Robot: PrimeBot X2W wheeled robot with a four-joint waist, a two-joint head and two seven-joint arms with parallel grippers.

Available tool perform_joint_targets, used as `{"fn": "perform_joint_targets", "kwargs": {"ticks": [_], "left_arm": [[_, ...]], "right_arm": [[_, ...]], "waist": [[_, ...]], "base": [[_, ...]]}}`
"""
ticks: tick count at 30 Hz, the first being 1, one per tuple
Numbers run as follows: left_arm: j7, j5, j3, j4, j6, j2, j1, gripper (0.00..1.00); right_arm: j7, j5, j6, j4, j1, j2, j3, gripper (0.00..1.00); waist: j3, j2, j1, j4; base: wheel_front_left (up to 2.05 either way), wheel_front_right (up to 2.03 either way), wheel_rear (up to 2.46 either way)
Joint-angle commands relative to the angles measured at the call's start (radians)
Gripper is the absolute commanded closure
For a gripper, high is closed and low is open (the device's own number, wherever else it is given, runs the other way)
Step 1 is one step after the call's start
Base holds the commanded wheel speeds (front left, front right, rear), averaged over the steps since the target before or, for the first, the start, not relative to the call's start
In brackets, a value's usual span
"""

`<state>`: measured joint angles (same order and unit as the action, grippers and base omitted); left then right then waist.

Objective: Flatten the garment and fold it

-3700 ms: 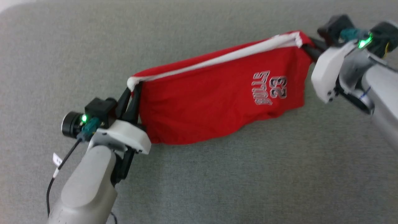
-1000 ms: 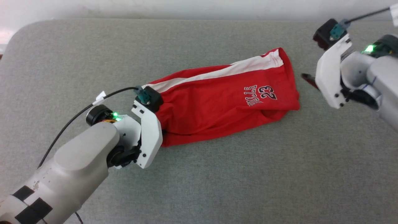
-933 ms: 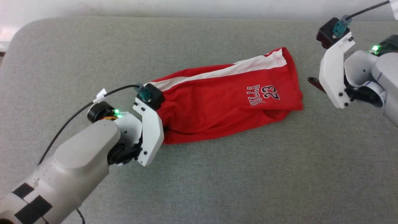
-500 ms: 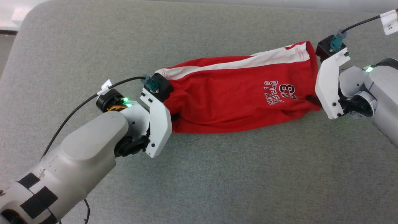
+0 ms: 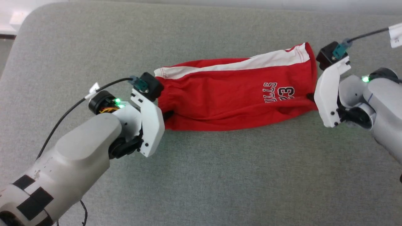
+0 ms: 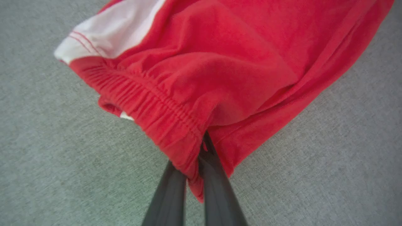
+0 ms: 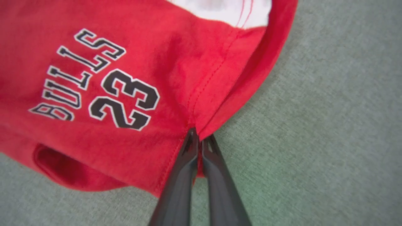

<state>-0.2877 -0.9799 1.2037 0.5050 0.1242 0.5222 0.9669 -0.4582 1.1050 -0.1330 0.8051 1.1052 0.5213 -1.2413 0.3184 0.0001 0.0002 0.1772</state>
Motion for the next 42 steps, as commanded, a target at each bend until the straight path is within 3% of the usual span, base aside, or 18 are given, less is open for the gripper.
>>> {"fn": "perform_joint_targets", "kwargs": {"ticks": [1, 11, 23, 27, 34, 35, 36, 37, 42], "left_arm": [[0.014, -0.011, -0.001, 0.01, 0.006, 0.01, -0.014, 1.0], [0.11, -0.033, -0.01, -0.02, -0.003, 0.071, -0.098, 1.0], [0.16, -0.048, 0.026, -0.233, -0.114, 0.167, -0.342, 1.0], [0.155, -0.043, 0.038, -0.262, -0.143, 0.168, -0.39, 1.0], [0.12, -0.037, 0.054, -0.203, -0.14, 0.132, -0.428, 1.0], [0.128, -0.033, 0.054, -0.197, -0.138, 0.125, -0.43, 0.58], [0.145, -0.03, 0.051, -0.193, -0.142, 0.12, -0.434, 0.0], [0.16, -0.023, 0.05, -0.193, -0.146, 0.12, -0.439, 0.0], [0.27, 0.046, 0.03, -0.258, -0.227, 0.155, -0.454, 0.0]], "right_arm": [[0.012, 0.005, 0.002, -0.005, -0.05, 0.014, -0.019, 1.0], [0.213, -0.007, 0.002, -0.23, -0.127, 0.143, -0.028, 1.0], [0.325, 0.021, 0.002, -0.466, -0.432, 0.327, -0.002, 1.0], [0.323, 0.008, 0.002, -0.461, -0.515, 0.338, 0.025, 1.0], [0.278, -0.027, 0.002, -0.384, -0.577, 0.263, 0.067, 1.0], [0.281, -0.039, 0.002, -0.373, -0.579, 0.252, 0.075, 0.98], [0.288, -0.045, 0.002, -0.367, -0.583, 0.24, 0.086, 0.25], [0.29, -0.046, 0.002, -0.368, -0.589, 0.231, 0.096, 0.0], [0.298, -0.12, 0.002, -0.428, -0.575, 0.272, 0.156, 0.0]], "waist": [[-0.037, -0.0001, -0.0002, -0.02], [-0.178, -0.0001, -0.0002, -0.065], [-0.252, -0.0001, -0.0002, -0.082], [-0.238, -0.0001, -0.0002, -0.084], [-0.221, -0.0001, -0.0002, -0.091], [-0.229, -0.0001, -0.0002, -0.091], [-0.241, -0.0001, -0.0002, -0.092], [-0.253, -0.0001, -0.0002, -0.095], [-0.294, -0.0001, -0.0002, -0.099]], "base": [[0.0, 0.0, 0.0], [0.0, 0.0, 0.0], [0.0, 0.0, 0.0], [0.0, 0.0, 0.0], [0.0, 0.0, 0.0], [0.0, 0.0, 0.0], [0.0, 0.0, 0.0], [0.0, 0.0, 0.0], [0.0, 0.0, 0.0]]}}
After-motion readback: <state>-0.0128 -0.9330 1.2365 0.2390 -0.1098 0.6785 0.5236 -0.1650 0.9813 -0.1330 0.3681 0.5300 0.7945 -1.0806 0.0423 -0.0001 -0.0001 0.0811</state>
